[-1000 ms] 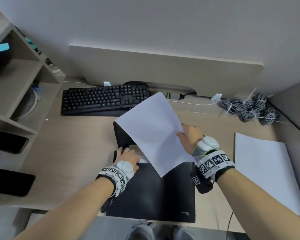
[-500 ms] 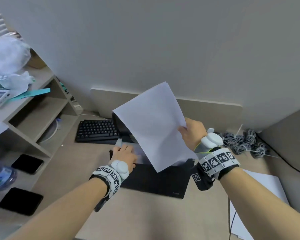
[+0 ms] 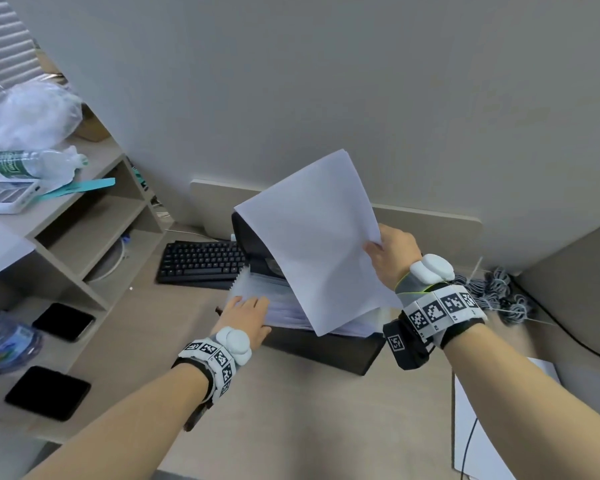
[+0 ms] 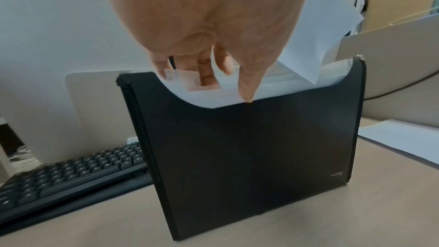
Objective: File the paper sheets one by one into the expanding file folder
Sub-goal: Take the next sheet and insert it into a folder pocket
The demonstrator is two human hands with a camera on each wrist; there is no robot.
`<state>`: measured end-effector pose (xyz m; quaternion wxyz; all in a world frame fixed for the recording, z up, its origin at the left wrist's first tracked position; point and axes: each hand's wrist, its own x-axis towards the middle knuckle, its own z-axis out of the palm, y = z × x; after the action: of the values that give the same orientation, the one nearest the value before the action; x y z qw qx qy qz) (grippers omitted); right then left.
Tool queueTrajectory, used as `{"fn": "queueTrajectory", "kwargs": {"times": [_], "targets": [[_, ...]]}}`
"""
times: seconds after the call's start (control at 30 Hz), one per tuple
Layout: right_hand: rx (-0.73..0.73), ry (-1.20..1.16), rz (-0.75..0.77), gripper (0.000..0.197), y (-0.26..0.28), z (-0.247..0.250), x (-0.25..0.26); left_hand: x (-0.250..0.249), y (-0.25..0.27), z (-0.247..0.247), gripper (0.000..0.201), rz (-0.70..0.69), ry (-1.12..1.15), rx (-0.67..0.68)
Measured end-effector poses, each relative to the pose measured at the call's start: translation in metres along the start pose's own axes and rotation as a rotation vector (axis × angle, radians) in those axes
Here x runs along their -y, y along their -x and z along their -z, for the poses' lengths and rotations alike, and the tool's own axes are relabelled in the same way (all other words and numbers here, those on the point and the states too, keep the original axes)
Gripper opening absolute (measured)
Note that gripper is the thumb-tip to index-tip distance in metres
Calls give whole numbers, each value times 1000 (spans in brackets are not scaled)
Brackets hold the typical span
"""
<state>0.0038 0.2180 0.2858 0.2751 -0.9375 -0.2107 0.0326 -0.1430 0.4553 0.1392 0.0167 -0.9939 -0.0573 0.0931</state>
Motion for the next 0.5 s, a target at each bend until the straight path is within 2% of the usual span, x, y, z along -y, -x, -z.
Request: {"fn": "queueTrajectory", "kwargs": {"times": [0.1,0.23,0.4,0.5], "targets": [[0,-4,-1,17,2,0,0,2,-1,2,37,21,94,-33],[16,-4,-11,16,1,1,1,3,-3,3,44,-2,81,-35],[20,4,-17,14,0,3,2,1,-3,8,38,-5,26,-32],[20,2,-13,14,1,3,3,3,-4,14,24,10,55,-7]]}}
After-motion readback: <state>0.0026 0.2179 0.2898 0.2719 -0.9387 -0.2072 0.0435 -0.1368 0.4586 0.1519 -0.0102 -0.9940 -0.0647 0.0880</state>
